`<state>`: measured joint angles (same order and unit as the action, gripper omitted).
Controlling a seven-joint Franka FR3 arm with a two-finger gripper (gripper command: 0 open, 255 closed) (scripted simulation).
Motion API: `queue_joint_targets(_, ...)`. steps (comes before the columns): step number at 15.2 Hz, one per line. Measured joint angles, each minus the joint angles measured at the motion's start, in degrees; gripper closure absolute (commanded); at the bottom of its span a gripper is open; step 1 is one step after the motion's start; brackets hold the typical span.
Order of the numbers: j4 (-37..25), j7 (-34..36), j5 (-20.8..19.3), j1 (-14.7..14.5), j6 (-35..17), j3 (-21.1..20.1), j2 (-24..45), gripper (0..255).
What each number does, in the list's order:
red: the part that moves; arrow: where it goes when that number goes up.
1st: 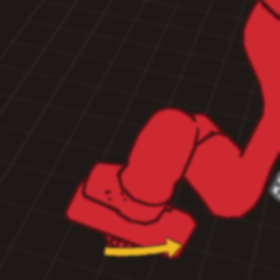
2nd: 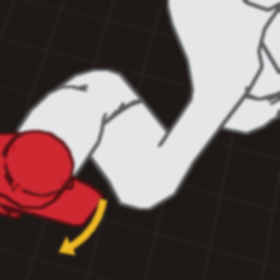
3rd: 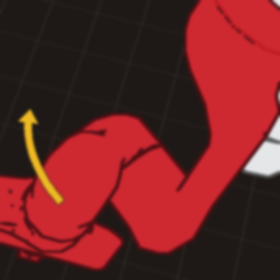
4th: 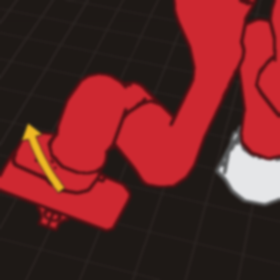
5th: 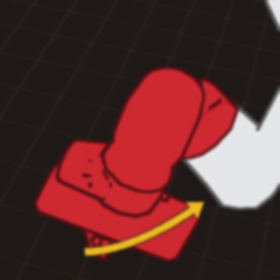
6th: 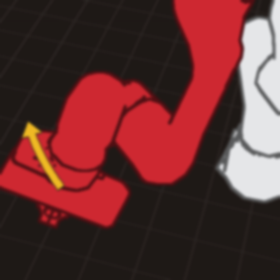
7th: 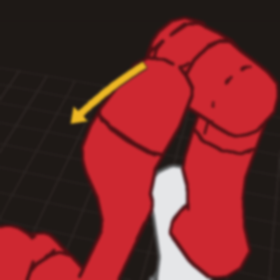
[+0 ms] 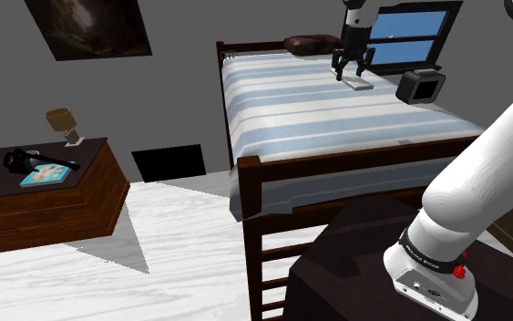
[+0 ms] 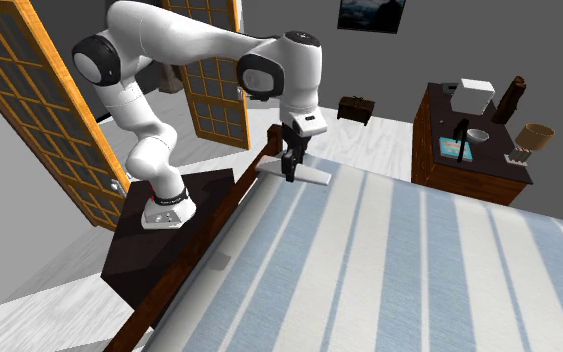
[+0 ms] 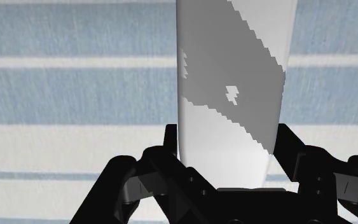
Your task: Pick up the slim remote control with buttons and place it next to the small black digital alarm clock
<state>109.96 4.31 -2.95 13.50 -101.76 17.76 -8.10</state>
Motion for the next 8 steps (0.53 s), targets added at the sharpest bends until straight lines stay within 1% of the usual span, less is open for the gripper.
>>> queue_joint_targets(3,-1.35,-2.86,-0.02,1.21,0.73,1.67,0.57,255)
queue_joint_targets(8,-5.49,-10.16,1.04,4.16,0.95,5.71,4.60,255)
